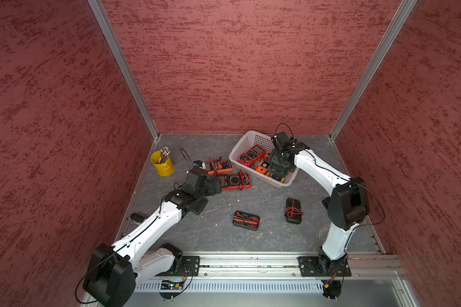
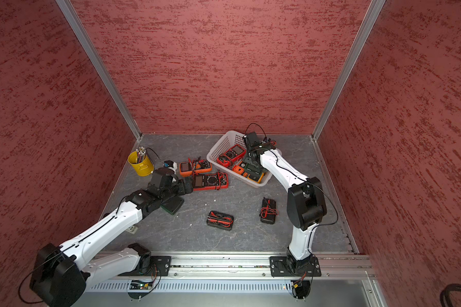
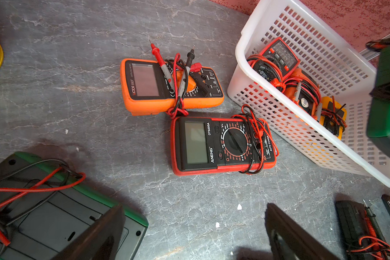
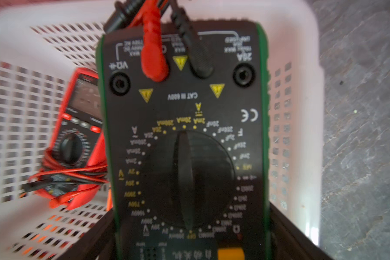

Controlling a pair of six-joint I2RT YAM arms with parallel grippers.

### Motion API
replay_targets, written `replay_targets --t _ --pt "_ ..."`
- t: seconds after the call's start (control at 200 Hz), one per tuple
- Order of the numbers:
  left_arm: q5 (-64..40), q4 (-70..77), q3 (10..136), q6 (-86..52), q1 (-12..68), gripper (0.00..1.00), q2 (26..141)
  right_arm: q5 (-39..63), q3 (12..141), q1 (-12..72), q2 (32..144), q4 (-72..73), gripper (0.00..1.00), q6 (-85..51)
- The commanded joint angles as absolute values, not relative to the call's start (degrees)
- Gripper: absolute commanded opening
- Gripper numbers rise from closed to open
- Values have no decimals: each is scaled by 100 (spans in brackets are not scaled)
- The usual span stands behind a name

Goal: Put the multimeter into the basket
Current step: Place the multimeter in the basket.

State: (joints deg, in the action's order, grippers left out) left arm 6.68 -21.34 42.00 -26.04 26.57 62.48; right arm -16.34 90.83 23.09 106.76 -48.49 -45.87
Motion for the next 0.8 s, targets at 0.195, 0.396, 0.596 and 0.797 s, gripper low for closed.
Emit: replay_targets --t 0.195,0.396,0.596,0.797 --pt "686 -1959 4179 -2498 2626 100 6345 -1651 9109 2289 11001 -4829 15 -4828" --pt "699 -1960 4164 -2498 2624 100 6380 -1559 8810 2294 11008 -4692 16 -5079" --pt "696 -1961 4173 -2487 2627 100 6394 -1677 8637 2294 11080 -4709 27 -5275" --pt "703 -1975 4187 -2487 2628 100 6417 -1714 8688 2290 11240 -4678 63 -5251"
